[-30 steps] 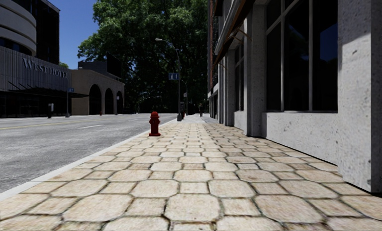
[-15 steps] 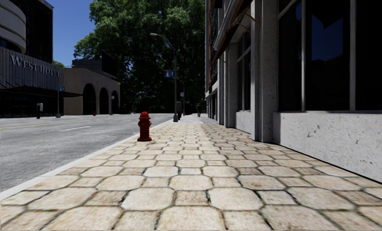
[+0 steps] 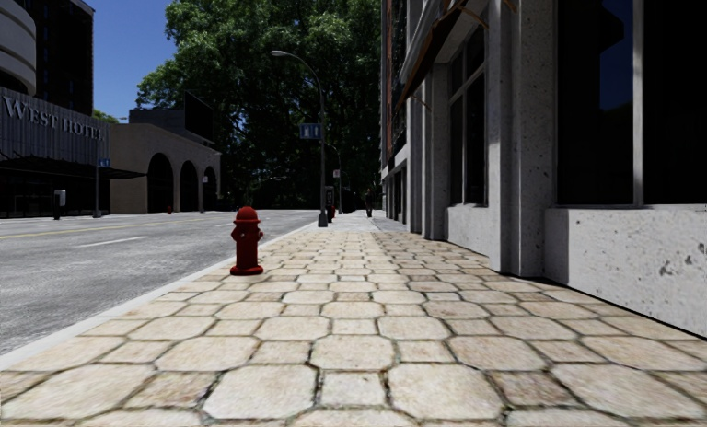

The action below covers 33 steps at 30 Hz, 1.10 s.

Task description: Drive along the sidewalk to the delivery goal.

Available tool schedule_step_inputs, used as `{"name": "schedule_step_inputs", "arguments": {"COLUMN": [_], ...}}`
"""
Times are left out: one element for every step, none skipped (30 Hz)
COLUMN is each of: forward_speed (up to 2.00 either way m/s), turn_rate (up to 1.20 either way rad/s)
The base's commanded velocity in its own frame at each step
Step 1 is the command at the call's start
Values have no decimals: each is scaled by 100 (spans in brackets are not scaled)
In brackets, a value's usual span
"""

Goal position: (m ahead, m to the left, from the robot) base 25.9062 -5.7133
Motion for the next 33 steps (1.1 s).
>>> {"name": "schedule_step_inputs", "arguments": {"forward_speed": [200, 200, 200, 200, 200, 200, 200, 200, 200, 200, 200, 200, 200, 200, 200, 200, 200, 200, 200, 200, 200, 200, 200, 200, 200, 200, 200, 200, 200, 200, 200, 200, 200], "turn_rate": [0, 0, 0, 0, 0, 0, 0, 0, 0, 0, 0, 0, 0, 0, 0, 0, 0, 0, 0, 0, 0, 0, 0, 0, 0, 0, 0, 0, 0, 0, 0, 0, 0]}}
